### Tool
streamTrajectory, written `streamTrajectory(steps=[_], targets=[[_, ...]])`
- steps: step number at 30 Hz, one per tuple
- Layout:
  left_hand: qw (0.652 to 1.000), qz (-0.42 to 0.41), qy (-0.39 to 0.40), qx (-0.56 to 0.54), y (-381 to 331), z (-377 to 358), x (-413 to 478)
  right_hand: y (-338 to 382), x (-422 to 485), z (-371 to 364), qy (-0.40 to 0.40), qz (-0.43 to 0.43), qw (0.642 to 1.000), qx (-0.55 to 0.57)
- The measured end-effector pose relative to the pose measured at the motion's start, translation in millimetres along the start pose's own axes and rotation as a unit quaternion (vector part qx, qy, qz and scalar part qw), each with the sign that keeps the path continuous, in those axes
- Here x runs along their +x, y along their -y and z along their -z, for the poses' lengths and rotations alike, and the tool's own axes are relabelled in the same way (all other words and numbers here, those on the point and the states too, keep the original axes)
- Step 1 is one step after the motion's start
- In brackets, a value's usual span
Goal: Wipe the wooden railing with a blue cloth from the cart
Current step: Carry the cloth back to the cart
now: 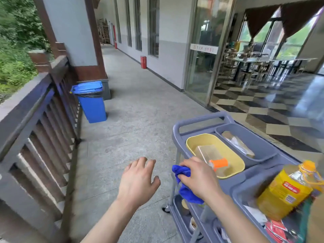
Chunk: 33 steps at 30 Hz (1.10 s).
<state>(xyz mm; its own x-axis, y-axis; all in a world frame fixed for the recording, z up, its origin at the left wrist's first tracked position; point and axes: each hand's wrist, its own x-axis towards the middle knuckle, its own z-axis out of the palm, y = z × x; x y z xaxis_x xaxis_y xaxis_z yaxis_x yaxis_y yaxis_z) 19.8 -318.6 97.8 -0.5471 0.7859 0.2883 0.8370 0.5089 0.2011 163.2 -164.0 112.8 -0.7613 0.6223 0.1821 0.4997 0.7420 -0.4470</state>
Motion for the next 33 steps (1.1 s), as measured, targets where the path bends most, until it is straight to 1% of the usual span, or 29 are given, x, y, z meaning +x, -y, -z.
streamTrajectory(steps=[7, 10, 14, 18, 20, 25, 29, 33], targets=[[0.994, -0.107, 0.02, -0.03, -35, -39, 76, -58, 15, 18, -0.07, -0.104, 0.992, 0.003], [0.986, -0.154, 0.035, -0.054, -47, -57, 106, -74, 15, 20, -0.104, -0.154, 0.983, 0.006], [0.969, -0.228, 0.065, -0.067, -59, -83, 144, -89, 17, 20, -0.149, -0.223, 0.963, -0.023], [0.946, -0.305, 0.06, -0.085, -63, -107, 181, -96, 18, 10, -0.188, -0.314, 0.93, -0.04], [0.932, -0.343, 0.075, -0.091, -66, -118, 196, -97, 17, 2, -0.212, -0.353, 0.91, -0.04], [0.883, -0.443, 0.105, -0.114, -74, -144, 219, -93, 13, -17, -0.29, -0.439, 0.848, -0.053], [0.854, -0.488, 0.14, -0.11, -88, -164, 227, -96, 10, -23, -0.327, -0.468, 0.817, -0.084], [0.836, -0.523, 0.138, -0.098, -115, -183, 228, -110, 12, -27, -0.361, -0.475, 0.795, -0.109]])
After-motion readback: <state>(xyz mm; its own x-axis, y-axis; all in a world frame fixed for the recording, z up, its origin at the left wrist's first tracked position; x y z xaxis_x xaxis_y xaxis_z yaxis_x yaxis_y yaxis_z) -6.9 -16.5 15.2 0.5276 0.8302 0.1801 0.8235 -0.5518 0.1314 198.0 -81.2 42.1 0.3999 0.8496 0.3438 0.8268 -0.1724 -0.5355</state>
